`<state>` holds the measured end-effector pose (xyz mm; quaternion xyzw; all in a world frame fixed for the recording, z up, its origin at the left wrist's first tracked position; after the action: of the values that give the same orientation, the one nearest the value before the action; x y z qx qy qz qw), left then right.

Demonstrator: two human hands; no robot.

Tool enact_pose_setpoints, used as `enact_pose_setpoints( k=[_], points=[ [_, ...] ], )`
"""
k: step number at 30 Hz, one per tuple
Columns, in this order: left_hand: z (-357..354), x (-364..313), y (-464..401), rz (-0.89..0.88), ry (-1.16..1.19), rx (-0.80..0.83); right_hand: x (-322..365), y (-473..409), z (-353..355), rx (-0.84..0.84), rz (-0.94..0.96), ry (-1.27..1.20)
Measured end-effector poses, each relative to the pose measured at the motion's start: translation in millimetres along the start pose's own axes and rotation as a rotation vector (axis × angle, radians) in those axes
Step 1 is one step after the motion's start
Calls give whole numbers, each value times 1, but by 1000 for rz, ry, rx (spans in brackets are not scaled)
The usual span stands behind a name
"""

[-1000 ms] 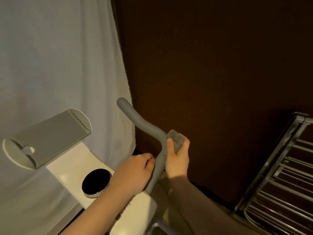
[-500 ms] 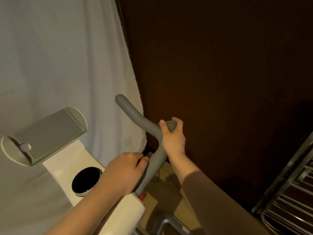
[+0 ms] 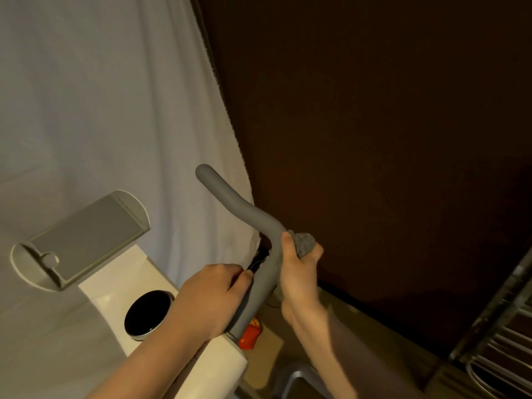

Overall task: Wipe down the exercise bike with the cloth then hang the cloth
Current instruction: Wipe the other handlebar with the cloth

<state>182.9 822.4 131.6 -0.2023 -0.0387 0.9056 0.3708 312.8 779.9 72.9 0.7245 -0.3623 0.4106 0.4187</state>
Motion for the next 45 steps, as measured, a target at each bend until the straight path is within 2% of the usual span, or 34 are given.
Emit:
enact_pose_setpoints(
  k=[4, 7, 10, 12, 14, 18, 22, 23, 25, 27, 28, 30, 34, 38, 40, 42, 45],
  points=[
    [-2, 3, 0, 15, -4, -23, 12, -16, -17, 5, 33, 85],
    [-3, 3, 4, 23, -20, -67, 7, 10, 2, -12, 325, 163],
    [-2, 2, 2, 24, -32, -91, 23, 0, -7, 81, 534, 435],
    [-1, 2, 0, 27, -39, -87, 39, -22, -28, 154, 588, 701],
    [-1, 2, 2, 29, -43, -94, 45, -25, -32, 201, 630, 828],
    [-2, 2, 2, 29, -48, -100, 29, -7, -9, 259, 729, 826],
    [-2, 3, 0, 37, -29, -66, 45, -33, -34, 270, 596, 776],
    [-1, 3, 0, 45, -22, -69, 43, -32, -34, 249, 633, 789],
    [-2, 5, 1, 50, -11, -79, 32, -12, -22, 222, 821, 776],
    [-3, 5, 0, 36, -10, -79, 23, -2, -6, 326, 984, 740],
    [-3, 5, -1, 31, -13, -78, 25, -6, -4, 406, 1006, 752],
    [-4, 6, -2, 32, -17, -75, 36, -23, -9, 510, 966, 759],
    [3, 4, 1, 69, -1, -159, 34, -8, 1, 534, 899, 652],
    [14, 6, 11, 62, 98, -266, 36, 12, 20, 641, 927, 841],
    [20, 12, 21, -54, 78, -233, 50, 8, 19, 668, 1068, 966],
    [22, 21, 34, -188, -67, -167, 52, 8, 20, 651, 1107, 953],
    [26, 33, 55, -166, -118, -216, 28, 43, 30, 518, 1035, 725]
  ],
)
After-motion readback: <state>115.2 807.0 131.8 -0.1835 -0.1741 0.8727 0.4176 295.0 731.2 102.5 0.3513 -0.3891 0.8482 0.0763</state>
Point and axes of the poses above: each hand's wrist, its own y-axis away from the middle knuckle, its own z-axis out of the back of the hand, x = y × z, the point moved 1 cm from there along -y, towards the middle knuckle, and after that the axes turned 13 degrees about -x, right-handed, at the moved point
